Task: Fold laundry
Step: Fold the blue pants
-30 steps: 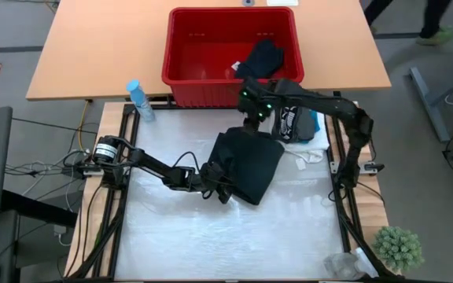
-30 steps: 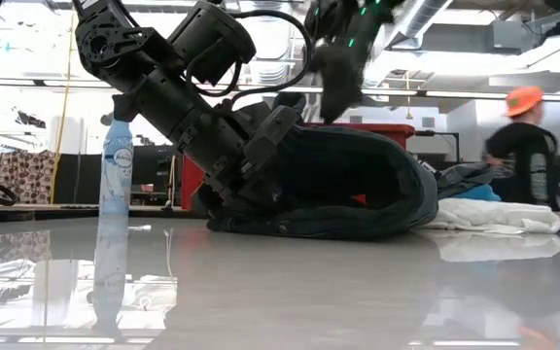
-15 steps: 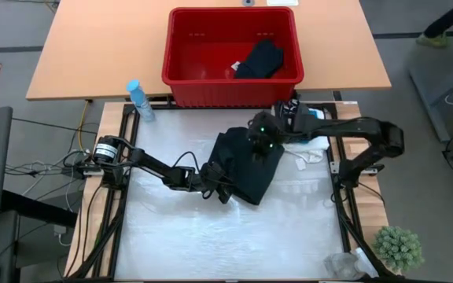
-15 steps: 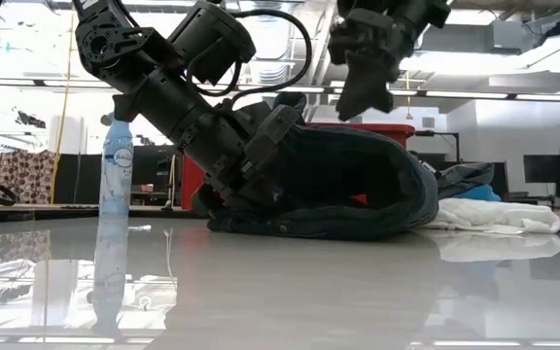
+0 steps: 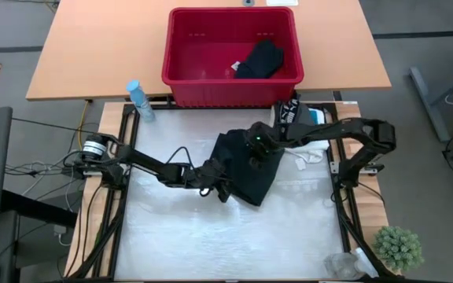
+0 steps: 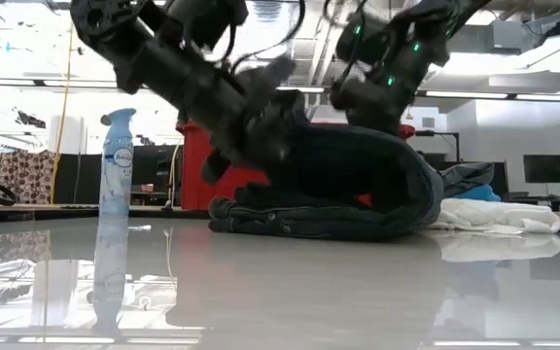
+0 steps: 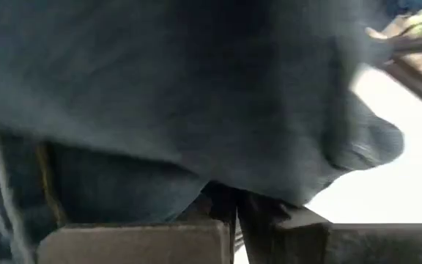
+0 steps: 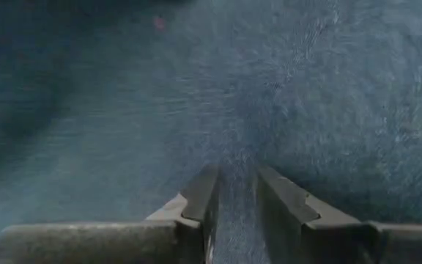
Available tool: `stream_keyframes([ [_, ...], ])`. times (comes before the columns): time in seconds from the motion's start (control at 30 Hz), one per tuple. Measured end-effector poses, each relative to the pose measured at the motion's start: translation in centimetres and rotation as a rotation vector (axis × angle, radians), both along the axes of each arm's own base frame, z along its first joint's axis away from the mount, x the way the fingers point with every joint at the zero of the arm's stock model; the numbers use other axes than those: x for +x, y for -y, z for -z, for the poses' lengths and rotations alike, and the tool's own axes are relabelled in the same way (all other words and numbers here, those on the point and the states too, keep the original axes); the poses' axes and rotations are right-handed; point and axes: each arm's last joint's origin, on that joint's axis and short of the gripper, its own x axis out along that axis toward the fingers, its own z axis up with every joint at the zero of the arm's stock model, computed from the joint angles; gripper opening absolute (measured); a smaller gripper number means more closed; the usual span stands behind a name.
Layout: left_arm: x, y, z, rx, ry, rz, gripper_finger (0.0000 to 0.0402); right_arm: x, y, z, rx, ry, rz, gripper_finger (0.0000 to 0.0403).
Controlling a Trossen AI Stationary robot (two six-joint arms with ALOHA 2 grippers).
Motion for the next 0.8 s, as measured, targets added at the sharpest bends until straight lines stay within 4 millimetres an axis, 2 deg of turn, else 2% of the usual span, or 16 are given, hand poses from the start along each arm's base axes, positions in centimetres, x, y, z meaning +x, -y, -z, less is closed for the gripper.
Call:
stream_keyframes([
  [0.1, -0.6, 0.0, -2.2, 0.006, 0.030, 0.023, 0.0000, 0.7, 0.2, 1.7, 0.009, -0.040, -0.020, 0.0111],
  [0.2, -2.2, -0.2, -5.1, 0.011, 0.039, 0.022, 0.0000, 1.4, 0.2, 2.7, 0.027, -0.044, -0.056, 0.0111],
  [0.37, -5.4, -0.8, -10.9, 0.042, 0.180, -0.069, 0.0000, 2.0, 0.2, 3.1, 0.020, -0.007, -0.071, 0.0111],
  [0.47, -6.6, -1.2, -13.4, 0.150, 0.282, -0.197, 0.0000, 2.1, 0.5, 3.0, 0.015, 0.008, -0.063, 0.0111],
  [0.57, -6.2, -1.6, -12.9, 0.221, 0.259, -0.258, 0.0000, 1.9, 0.8, 2.1, 0.016, 0.031, -0.045, 0.0111],
  [0.63, -5.0, -1.7, -11.8, 0.214, 0.263, -0.250, 0.0000, 1.9, 1.1, 0.5, 0.000, 0.089, -0.035, 0.0111],
  [0.73, -3.0, -1.5, -10.0, 0.202, 0.290, -0.228, 0.0000, 1.5, 1.6, -1.6, -0.021, 0.154, -0.017, 0.0111],
  [0.8, -1.9, -1.3, -7.9, 0.204, 0.256, -0.222, 0.0000, 1.3, 2.0, -2.3, -0.027, 0.173, -0.004, 0.0111],
])
